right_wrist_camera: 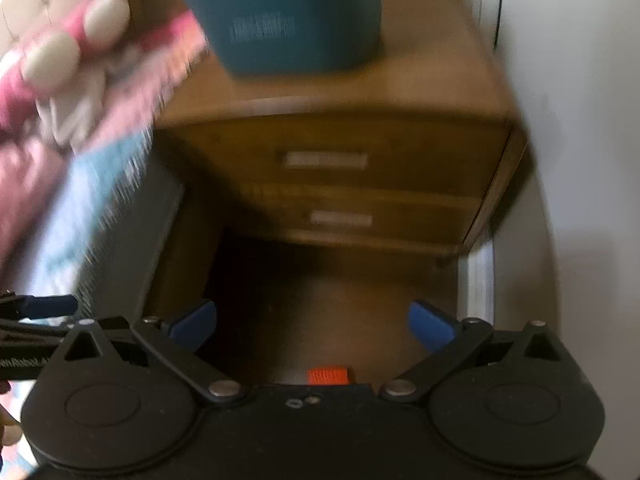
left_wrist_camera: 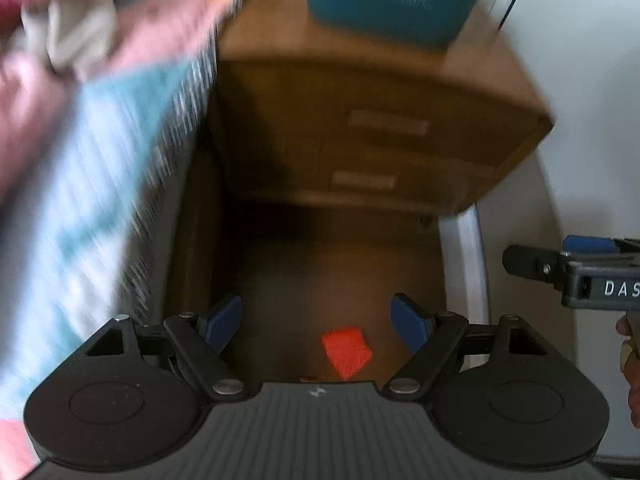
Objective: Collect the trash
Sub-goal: 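Lower the left tool to the snack bag while the right tool lowers to the orange foam net, then close the left tool on the snack bag while the right tool grips the orange foam net, then lift and carry the snack bag and orange foam net over the teal bin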
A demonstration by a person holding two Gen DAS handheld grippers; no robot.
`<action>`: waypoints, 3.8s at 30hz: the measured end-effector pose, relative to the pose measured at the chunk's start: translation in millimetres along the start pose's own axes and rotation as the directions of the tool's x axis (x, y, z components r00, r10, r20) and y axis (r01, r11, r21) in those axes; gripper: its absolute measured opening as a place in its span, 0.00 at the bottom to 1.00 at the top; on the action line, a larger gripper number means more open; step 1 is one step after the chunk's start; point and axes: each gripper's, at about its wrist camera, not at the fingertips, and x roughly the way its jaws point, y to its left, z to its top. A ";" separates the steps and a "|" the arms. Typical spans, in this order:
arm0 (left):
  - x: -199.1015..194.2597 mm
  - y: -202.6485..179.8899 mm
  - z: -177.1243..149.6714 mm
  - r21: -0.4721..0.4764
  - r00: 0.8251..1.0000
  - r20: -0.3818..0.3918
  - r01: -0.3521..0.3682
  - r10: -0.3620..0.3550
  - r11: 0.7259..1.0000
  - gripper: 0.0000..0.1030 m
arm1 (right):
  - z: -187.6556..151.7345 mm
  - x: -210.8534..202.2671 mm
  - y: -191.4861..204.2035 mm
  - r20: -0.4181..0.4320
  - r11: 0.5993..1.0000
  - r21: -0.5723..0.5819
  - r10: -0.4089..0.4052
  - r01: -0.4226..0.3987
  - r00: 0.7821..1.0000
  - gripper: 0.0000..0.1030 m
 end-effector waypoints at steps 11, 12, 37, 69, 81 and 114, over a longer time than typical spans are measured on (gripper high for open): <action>177.3 14.2 -98.4 -0.032 0.979 -0.200 -0.034 0.027 0.999 0.79 | -86.3 154.0 -17.6 -0.147 0.999 -0.054 0.001 -0.009 0.989 1.00; 192.4 14.4 -106.7 -0.030 0.976 -0.215 -0.040 0.033 0.999 0.79 | -95.1 170.8 -18.3 -0.170 0.998 -0.063 -0.001 -0.010 0.985 1.00; 420.2 14.9 -227.2 0.015 0.914 -0.404 -0.039 0.041 0.999 0.72 | -213.6 399.6 -11.6 -0.415 0.988 -0.152 -0.051 -0.014 0.908 0.72; 199.4 -1.0 -130.6 -0.149 0.962 -0.269 -0.003 -0.037 0.989 0.32 | -148.8 156.5 3.2 -0.232 0.991 0.132 0.000 0.032 0.973 0.07; -54.9 26.4 0.0 -0.105 0.992 -0.073 0.094 -0.102 0.990 0.32 | -22.9 -75.7 74.9 -0.047 0.997 0.065 0.036 -0.033 0.998 0.07; -324.7 5.7 256.6 0.162 0.924 0.330 0.144 -0.191 0.976 0.33 | 195.6 -311.5 121.3 0.333 0.997 -0.024 -0.057 0.069 0.941 0.07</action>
